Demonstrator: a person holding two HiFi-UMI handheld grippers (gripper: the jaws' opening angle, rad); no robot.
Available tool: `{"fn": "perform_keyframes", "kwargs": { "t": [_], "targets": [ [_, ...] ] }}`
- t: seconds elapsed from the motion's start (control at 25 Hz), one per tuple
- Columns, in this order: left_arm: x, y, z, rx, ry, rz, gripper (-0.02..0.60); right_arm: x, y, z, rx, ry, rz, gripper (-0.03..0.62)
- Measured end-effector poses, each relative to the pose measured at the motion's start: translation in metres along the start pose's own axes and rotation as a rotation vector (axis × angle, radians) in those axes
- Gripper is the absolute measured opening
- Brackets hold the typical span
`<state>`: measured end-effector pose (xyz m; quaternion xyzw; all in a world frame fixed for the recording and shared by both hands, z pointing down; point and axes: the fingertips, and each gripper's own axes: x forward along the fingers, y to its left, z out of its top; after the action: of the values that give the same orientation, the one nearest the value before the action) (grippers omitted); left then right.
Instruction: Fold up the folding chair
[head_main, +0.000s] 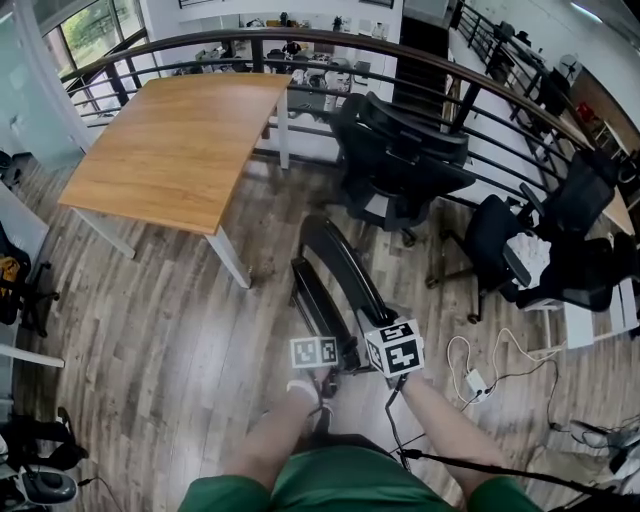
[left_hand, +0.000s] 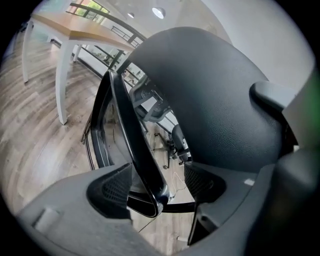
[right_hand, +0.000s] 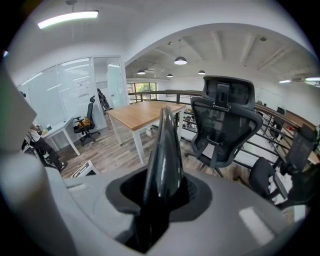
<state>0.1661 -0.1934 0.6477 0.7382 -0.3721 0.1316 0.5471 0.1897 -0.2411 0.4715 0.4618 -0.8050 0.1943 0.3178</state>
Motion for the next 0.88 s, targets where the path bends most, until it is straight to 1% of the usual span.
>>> {"fn": "perform_keyframes", "kwargs": {
  "t": [0.12, 0.28, 0.36, 0.44, 0.52, 0.6, 0.72, 0.76, 0.88],
  "targets": [
    [-0.015, 0.006, 0.003, 0.026, -0.012, 0.026, 0.327, 0.001, -0.002, 0.000, -0.003, 0.001, -0.007, 0.112],
    [-0.049, 0.021, 0.009, 0.030, -0.061, 0.083, 0.325, 0.001, -0.005, -0.002, -0.009, -0.001, -0.017, 0.117],
    [-0.073, 0.025, 0.016, 0.032, -0.100, 0.110, 0.325, 0.000, -0.007, -0.003, -0.009, 0.000, -0.018, 0.117],
    [-0.101, 0.025, 0.027, 0.042, -0.160, 0.125, 0.321, 0.000, -0.009, -0.004, -0.009, 0.002, -0.016, 0.117],
    [-0.133, 0.024, 0.040, 0.067, -0.228, 0.134, 0.304, 0.002, -0.007, -0.006, -0.008, 0.001, -0.016, 0.117],
    [-0.167, 0.020, 0.053, 0.111, -0.292, 0.147, 0.275, 0.003, -0.004, -0.007, -0.008, 0.002, -0.019, 0.117],
    [-0.207, 0.004, 0.067, 0.198, -0.362, 0.156, 0.169, 0.002, -0.007, -0.009, -0.012, 0.002, -0.029, 0.117],
    [-0.216, -0.003, 0.068, 0.218, -0.378, 0.157, 0.157, 0.002, -0.009, -0.010, -0.012, 0.001, -0.029, 0.117],
    [-0.234, -0.026, 0.067, 0.255, -0.412, 0.169, 0.146, -0.002, -0.020, -0.010, -0.006, -0.002, -0.019, 0.117]
  ]
}}
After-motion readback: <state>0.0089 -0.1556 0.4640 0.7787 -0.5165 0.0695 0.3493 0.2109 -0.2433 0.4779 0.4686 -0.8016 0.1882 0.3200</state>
